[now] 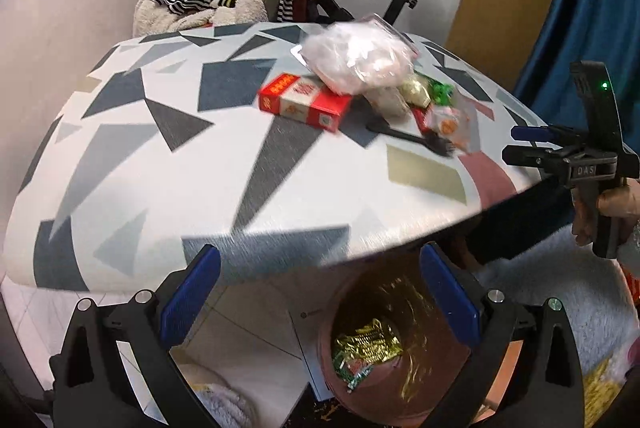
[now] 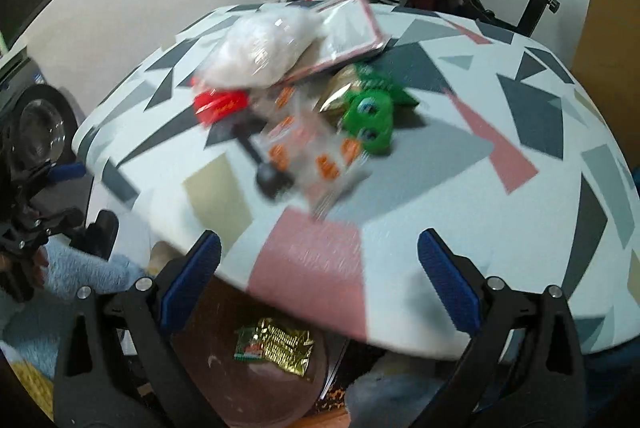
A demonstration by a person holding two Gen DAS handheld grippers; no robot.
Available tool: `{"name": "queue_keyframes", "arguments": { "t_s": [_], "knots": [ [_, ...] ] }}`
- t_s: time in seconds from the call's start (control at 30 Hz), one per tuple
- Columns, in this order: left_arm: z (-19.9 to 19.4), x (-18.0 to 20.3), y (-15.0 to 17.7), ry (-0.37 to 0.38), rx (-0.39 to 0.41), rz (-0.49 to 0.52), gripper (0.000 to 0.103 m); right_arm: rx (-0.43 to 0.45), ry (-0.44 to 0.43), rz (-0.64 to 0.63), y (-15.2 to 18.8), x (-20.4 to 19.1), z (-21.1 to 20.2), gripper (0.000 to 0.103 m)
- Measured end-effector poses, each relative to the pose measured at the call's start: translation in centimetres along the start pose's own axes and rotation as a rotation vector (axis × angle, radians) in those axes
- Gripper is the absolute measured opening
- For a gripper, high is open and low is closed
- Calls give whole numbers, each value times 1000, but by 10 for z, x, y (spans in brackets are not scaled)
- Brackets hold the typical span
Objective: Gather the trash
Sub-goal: 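Move the right gripper to the table and grasp the clear orange-printed wrapper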
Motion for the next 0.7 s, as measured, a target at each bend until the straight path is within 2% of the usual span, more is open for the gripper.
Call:
{"name": "queue_keyframes", "arguments": {
  "t_s": [0.03, 0.07, 0.1, 0.2, 0.43, 0.5, 0.57, 0.6, 0.67, 0.7],
  "knots": [
    [1, -3, -4, -3, 0, -7, 97, 2, -6, 4, -5, 2, 2, 97],
    [3, -6, -7, -7, -1, -19, 97, 4, -14, 7, -10, 3, 5, 93],
    [4, -8, -10, -10, -2, -26, 97, 5, -23, 10, -16, 5, 10, 85],
    [7, -15, -18, -15, -2, -54, 97, -11, -51, 24, -29, 5, 24, 77],
    [16, -22, -24, -24, -17, -67, 97, -57, -79, 62, -42, 2, 56, 73],
    [17, -22, -24, -24, -24, -69, 97, -77, -89, 80, -41, 3, 62, 59],
    [18, -23, -23, -18, -29, -74, 97, -86, -106, 84, -39, 0, 61, 50],
    [18, -23, -23, -15, -28, -76, 97, -89, -119, 78, -38, -2, 59, 42],
    [18, -23, -23, -14, -27, -78, 97, -85, -128, 59, -36, -6, 52, 34],
    [19, -23, -23, -14, -27, -79, 97, -82, -130, 57, -35, -6, 50, 33]
  ]
}}
Point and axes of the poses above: each gripper's, at about its wrist camera, not at the fingertips, and z roughly the way its jaws point, x to its right, y to its underside, the point moved 6 cm from there along z, roughly the way its jaws point, and after that the axes turned 3 degrees about z, right-handed, at the moved point
